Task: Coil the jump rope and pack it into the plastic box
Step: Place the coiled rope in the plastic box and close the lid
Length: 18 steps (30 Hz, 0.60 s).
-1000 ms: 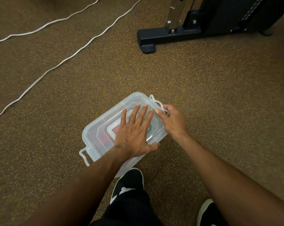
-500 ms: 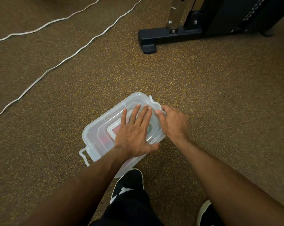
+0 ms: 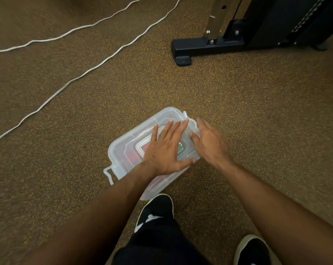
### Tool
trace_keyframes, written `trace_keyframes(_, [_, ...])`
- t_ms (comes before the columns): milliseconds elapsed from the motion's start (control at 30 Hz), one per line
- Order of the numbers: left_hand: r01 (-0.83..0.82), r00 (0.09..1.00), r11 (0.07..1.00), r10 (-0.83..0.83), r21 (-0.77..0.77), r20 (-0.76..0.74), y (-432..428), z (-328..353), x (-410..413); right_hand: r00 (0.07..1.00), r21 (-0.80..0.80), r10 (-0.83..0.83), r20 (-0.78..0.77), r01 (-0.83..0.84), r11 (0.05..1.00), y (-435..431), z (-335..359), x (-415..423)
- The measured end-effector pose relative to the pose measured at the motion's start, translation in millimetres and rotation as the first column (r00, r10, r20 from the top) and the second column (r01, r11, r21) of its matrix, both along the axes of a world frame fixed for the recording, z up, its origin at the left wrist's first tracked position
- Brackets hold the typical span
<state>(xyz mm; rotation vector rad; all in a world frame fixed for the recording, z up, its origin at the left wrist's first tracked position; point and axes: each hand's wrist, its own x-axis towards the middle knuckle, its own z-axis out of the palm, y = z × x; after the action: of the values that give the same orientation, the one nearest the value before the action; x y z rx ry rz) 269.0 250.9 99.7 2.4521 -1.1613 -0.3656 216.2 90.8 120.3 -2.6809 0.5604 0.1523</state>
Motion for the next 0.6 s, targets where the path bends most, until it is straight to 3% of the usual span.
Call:
trace_keyframes(100, [-0.199, 0.964, 0.942, 0.14, -0.269, -0.225, 14, 14, 7, 0.991, -0.063, 0.132, 0.018, -0.131, 0.989, 22, 13, -8])
trace_keyframes(167, [-0.282, 0.957, 0.905, 0.241, -0.319, -0.16, 29, 17, 11, 0.972, -0.048, 0.231, 0.027, -0.23, 0.972, 42, 18, -13])
trace_keyframes(233, [-0.327, 0.943, 0.898, 0.332, -0.294, -0.033, 49, 19, 11, 0.946, -0.007, 0.321, -0.034, -0.322, 0.947, 64, 20, -16])
trace_keyframes(333, [-0.44, 0.889, 0.864, 0.457, -0.245, 0.015, 80, 22, 5, 0.889, 0.023, 0.434, -0.145, -0.435, 0.9, 91, 23, -19])
trace_keyframes(600, [-0.734, 0.672, 0.679, 0.729, 0.012, -0.132, 137, 8, -23, 0.814, 0.004, 0.477, -0.331, -0.504, 0.864, 126, 25, -9])
